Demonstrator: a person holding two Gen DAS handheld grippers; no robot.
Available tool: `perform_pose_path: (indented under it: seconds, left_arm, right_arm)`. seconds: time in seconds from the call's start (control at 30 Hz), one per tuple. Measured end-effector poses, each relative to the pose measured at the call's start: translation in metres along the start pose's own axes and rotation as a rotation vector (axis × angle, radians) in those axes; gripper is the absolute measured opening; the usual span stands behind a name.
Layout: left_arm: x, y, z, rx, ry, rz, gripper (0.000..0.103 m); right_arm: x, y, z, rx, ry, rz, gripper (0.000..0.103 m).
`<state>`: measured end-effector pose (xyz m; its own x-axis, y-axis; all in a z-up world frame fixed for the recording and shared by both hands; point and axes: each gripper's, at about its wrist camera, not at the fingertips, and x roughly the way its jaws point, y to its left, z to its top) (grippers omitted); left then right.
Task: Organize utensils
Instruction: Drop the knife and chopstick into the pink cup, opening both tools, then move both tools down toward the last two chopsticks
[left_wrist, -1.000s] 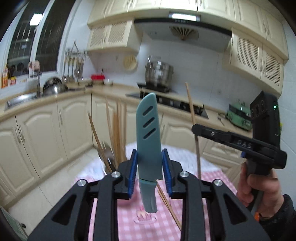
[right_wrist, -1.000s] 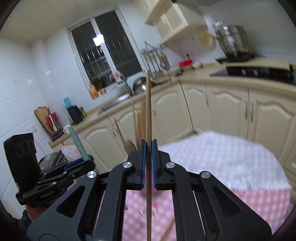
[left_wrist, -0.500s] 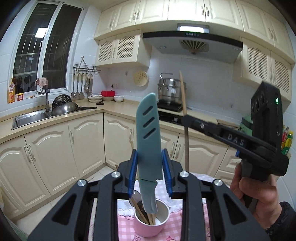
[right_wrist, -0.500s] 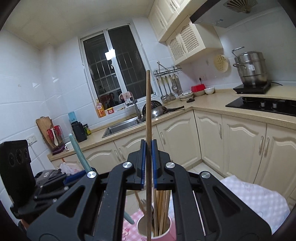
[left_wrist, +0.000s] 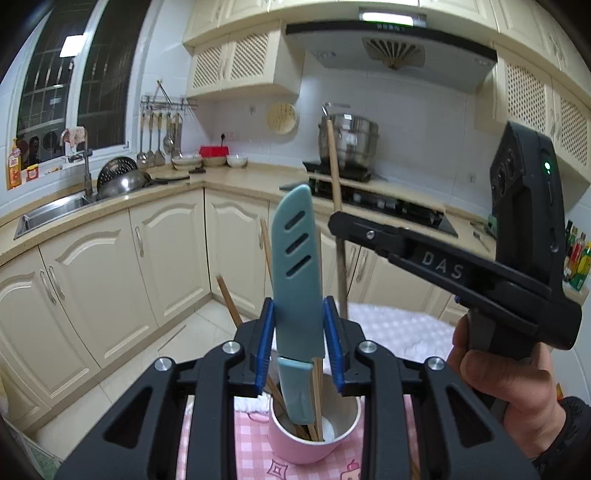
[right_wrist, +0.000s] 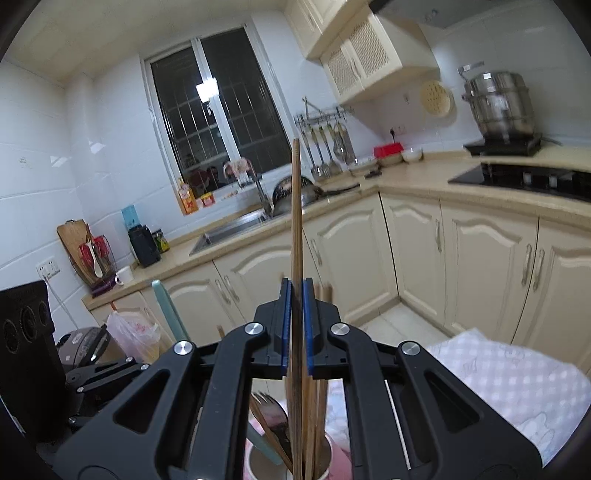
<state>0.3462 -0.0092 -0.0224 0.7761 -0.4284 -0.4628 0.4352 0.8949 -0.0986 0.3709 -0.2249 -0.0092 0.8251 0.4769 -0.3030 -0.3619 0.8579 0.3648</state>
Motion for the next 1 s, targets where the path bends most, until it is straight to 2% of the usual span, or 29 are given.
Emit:
perform_pose_path:
  seconds: [0.07,0.1,0.13,0.2,0.27,0.3,0.37,0.4,0.47,0.8,1.0]
  left_arm:
    - [0.004,-0.001,-0.005,0.003,0.021,-0.002,0.026]
    - [0.004,0.0,-0.007,0.0,0.021,-0.001,0.026]
    - [0.001,0.001,-0.009,-0.002,0.016,-0.001,0.028]
    - [-0.005,0.003,-0.009,-0.011,0.004,0.007,0.042]
    - [-0.013,0.003,-0.008,-0.014,-0.018,0.021,0.061]
    - [-0.019,0.003,-0.007,-0.014,-0.037,0.03,0.065]
    - [-0.026,0.002,-0.006,-0.013,-0.055,0.042,0.077]
    - [-0.031,0.0,-0.005,-0.015,-0.067,0.051,0.079]
    - [-0.04,-0.003,-0.005,-0.019,-0.083,0.055,0.086]
    - [-0.068,-0.031,-0.013,-0.011,-0.093,0.065,0.09]
    - [-0.071,-0.049,-0.032,-0.003,-0.052,0.041,0.091]
  right_arm:
    - [0.001,-0.006,-0.007,0.017,0.035,-0.011,0.008]
    - [-0.003,-0.01,-0.009,0.026,0.04,-0.02,0.016]
    - [-0.008,-0.013,-0.011,0.037,0.035,-0.031,0.038]
    - [-0.023,-0.022,-0.011,0.069,0.001,-0.048,0.084]
    - [-0.036,-0.031,-0.009,0.094,-0.011,-0.057,0.085]
    - [-0.04,-0.034,-0.008,0.107,-0.012,-0.057,0.086]
    - [-0.054,-0.042,-0.007,0.132,-0.021,-0.068,0.094]
    - [-0.064,-0.046,-0.006,0.139,-0.025,-0.082,0.097]
    - [-0.074,-0.05,-0.006,0.144,-0.021,-0.102,0.097]
    - [-0.123,-0.063,-0.023,0.165,0.055,-0.188,0.097]
    - [-0.137,-0.064,-0.053,0.163,0.158,-0.227,0.097]
